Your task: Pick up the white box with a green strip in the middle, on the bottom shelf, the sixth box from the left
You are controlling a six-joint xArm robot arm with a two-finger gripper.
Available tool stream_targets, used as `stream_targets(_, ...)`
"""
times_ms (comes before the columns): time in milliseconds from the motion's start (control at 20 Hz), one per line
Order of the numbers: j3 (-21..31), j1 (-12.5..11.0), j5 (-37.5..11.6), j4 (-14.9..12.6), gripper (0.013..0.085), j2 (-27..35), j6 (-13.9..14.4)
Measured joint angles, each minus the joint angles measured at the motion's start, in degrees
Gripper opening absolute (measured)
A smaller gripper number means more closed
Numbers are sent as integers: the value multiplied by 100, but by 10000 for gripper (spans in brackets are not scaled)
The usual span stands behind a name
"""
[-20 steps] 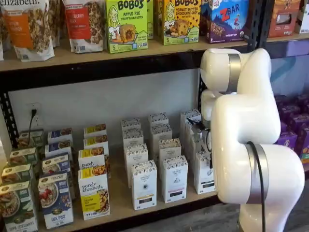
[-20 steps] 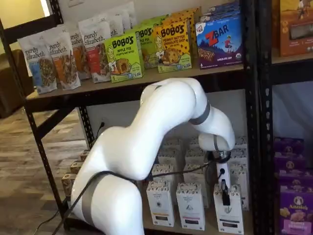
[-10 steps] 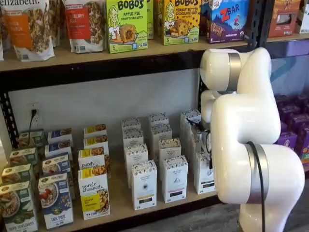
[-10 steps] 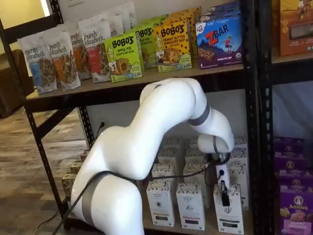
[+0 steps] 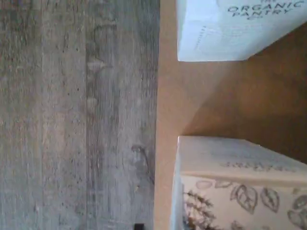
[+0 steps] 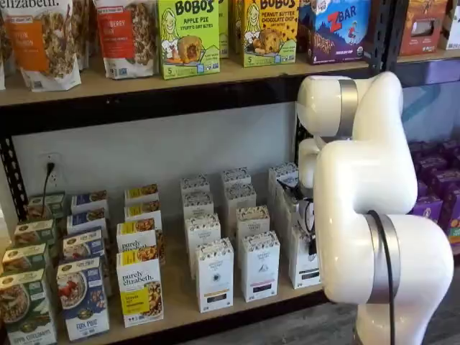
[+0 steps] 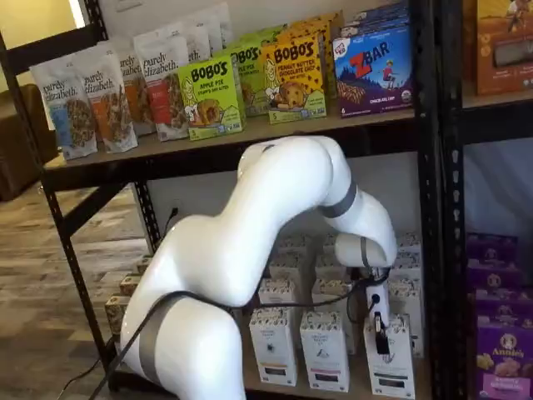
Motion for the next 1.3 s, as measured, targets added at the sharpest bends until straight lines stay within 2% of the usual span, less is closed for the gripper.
stream_targets(50,25,-4,-35,5,690,-4,-7)
stream_targets(100,44,-10,-57,12,650,-10,-17)
stream_targets(500,87,-24,-48,42,650,-43,-55)
stream_targets(550,93,-21,-50,51,610,-47,-60)
stream_targets(600,101,-18,-51,56,610,-51,-62)
stream_targets(650,111,-14,-51,61,570,-58,-62)
stream_targets(800,149,-8,-63,79,530,-83,-70)
stream_targets(850,166,-7,-69,89,490,-95,-78)
stream_targets(1150,334,8,37,79,490,-253,-55)
stream_targets(1300,746,32,-122,-3,490,-520,48)
